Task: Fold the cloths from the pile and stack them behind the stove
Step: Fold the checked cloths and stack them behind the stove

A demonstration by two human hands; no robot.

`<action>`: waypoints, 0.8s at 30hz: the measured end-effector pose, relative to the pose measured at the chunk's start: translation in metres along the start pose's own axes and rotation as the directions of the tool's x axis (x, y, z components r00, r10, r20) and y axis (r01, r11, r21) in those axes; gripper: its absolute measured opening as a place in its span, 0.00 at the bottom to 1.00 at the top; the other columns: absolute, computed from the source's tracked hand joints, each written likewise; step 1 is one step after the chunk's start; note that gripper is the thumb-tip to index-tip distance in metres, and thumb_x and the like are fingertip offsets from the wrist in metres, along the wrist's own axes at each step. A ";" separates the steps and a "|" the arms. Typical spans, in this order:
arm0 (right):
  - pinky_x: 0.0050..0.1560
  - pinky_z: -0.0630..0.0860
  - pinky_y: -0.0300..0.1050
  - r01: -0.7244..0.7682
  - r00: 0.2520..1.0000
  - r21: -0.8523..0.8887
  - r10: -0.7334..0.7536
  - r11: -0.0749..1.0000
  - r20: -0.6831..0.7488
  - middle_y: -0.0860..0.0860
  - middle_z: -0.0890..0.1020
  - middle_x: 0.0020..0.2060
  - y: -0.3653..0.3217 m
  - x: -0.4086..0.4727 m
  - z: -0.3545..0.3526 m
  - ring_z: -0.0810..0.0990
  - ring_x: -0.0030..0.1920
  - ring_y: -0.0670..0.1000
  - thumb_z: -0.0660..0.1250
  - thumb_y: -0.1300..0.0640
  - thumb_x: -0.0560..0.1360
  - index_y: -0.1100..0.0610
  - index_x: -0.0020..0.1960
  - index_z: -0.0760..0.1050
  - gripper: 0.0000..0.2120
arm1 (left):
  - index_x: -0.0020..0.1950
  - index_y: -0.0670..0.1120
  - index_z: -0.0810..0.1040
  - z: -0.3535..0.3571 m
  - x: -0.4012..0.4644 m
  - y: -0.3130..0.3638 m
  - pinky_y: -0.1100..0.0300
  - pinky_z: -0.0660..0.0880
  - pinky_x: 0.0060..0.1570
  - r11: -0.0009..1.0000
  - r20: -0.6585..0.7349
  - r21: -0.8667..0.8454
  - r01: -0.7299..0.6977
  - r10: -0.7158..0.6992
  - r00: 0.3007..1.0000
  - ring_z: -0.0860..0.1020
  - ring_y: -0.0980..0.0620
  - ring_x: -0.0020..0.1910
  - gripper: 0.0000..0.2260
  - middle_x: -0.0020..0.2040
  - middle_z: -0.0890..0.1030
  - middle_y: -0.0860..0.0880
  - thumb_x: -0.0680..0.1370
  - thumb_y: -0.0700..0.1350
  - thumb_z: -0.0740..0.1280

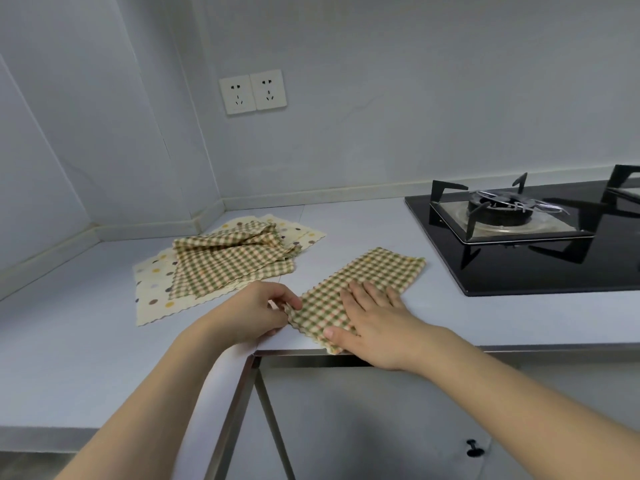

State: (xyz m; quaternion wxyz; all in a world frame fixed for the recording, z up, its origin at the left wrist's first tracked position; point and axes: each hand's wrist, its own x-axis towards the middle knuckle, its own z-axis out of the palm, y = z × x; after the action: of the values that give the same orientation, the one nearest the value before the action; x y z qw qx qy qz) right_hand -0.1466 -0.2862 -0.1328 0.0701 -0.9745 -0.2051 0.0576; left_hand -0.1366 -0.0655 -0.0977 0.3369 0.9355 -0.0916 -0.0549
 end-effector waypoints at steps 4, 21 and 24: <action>0.71 0.59 0.47 0.163 0.935 -0.038 -0.166 0.986 -0.314 0.49 0.64 0.69 -0.002 -0.026 0.007 0.61 0.68 0.50 0.44 0.24 0.70 0.53 0.71 0.64 0.43 | 0.44 0.53 0.83 0.000 -0.006 0.000 0.71 0.70 0.37 0.990 -0.007 0.111 -0.085 0.086 0.996 0.75 0.62 0.35 0.07 0.43 0.80 0.56 0.76 0.42 0.69; 0.32 0.65 0.42 0.097 0.877 0.542 0.186 0.835 -0.444 0.47 0.75 0.32 0.041 -0.022 -0.036 0.71 0.33 0.46 0.62 0.50 0.78 0.57 0.43 0.74 0.11 | 0.48 0.42 0.79 0.019 0.035 0.054 0.60 0.72 0.43 0.899 -0.221 -0.421 -0.121 0.028 0.975 0.75 0.54 0.39 0.05 0.39 0.79 0.49 0.80 0.41 0.65; 0.33 0.66 0.42 0.017 0.848 0.578 0.294 0.816 -0.440 0.45 0.73 0.31 0.062 -0.003 -0.040 0.72 0.34 0.46 0.62 0.51 0.78 0.52 0.41 0.73 0.08 | 0.48 0.44 0.79 0.030 0.070 0.071 0.61 0.72 0.39 0.948 -0.307 -0.303 -0.098 0.001 0.952 0.75 0.54 0.39 0.06 0.40 0.79 0.50 0.80 0.44 0.64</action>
State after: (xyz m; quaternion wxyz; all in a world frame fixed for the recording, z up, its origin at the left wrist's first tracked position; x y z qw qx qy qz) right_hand -0.1193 -0.3482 -0.1036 0.4004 -0.9022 -0.0787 -0.1397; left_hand -0.0830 -0.1525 -0.0786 0.4930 0.8644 -0.0525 0.0840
